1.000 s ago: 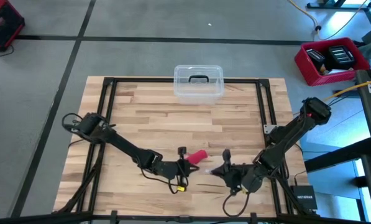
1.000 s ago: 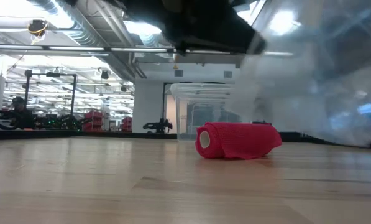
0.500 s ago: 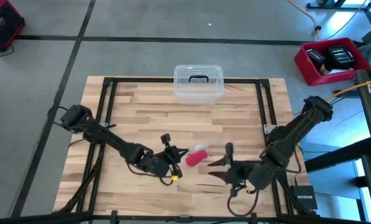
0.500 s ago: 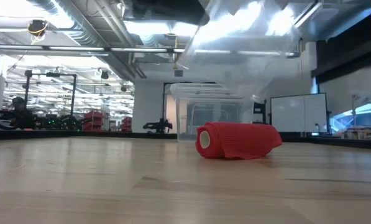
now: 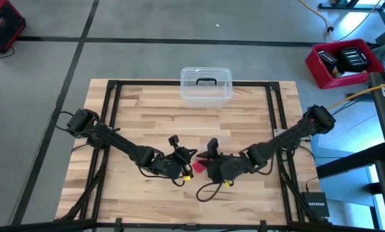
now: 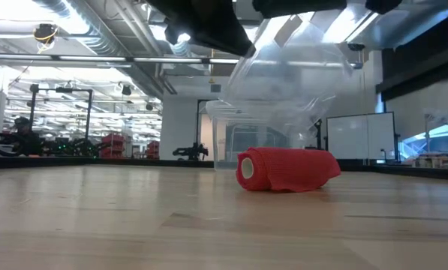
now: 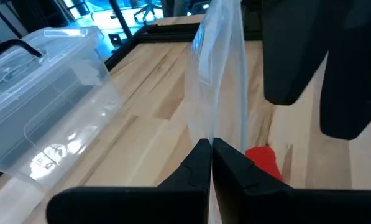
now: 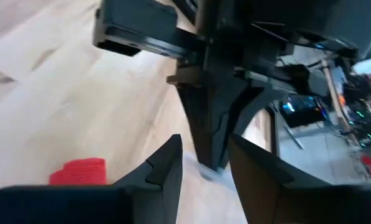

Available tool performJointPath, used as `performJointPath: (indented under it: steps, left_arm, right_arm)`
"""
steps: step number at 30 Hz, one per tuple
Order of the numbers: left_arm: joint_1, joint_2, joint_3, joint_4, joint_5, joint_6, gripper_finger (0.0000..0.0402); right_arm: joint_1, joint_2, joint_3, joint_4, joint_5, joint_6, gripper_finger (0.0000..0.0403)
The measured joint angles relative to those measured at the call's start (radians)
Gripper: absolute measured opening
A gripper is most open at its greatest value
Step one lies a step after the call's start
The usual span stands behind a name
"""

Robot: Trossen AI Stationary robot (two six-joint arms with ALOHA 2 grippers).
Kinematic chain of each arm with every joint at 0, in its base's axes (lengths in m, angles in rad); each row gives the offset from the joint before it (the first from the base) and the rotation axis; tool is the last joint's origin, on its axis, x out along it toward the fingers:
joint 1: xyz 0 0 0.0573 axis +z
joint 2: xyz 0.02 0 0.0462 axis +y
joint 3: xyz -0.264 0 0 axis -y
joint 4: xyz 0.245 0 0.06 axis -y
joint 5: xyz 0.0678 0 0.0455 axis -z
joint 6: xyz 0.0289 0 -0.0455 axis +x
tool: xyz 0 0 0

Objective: Roll bandage
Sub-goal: Put the red bandage into the transparent zip bag

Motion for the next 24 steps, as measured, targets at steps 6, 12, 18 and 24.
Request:
performJointPath:
  steps: [6, 12, 18, 24]
  left_arm:
    - [-0.001, 0.000, 0.000, 0.000, 0.002, 0.025, 0.0001]
    - [0.000, 0.000, 0.000, 0.000, 0.002, 0.018, 0.0001]
    - [-0.002, 0.000, 0.000, 0.002, 0.003, 0.024, 0.0001]
    - [0.000, 0.000, 0.000, -0.027, 0.002, -0.021, 0.0001]
  right_arm:
    - [-0.059, 0.000, 0.001, -0.058, -0.089, -0.023, 0.0133]
    - [-0.079, 0.000, 0.001, -0.159, -0.076, 0.021, 0.0133]
    - [-0.082, 0.019, 0.000, -0.225, -0.166, 0.069, 0.0133]
    - [-0.041, 0.026, 0.021, -0.202, -0.165, 0.122, 0.0133]
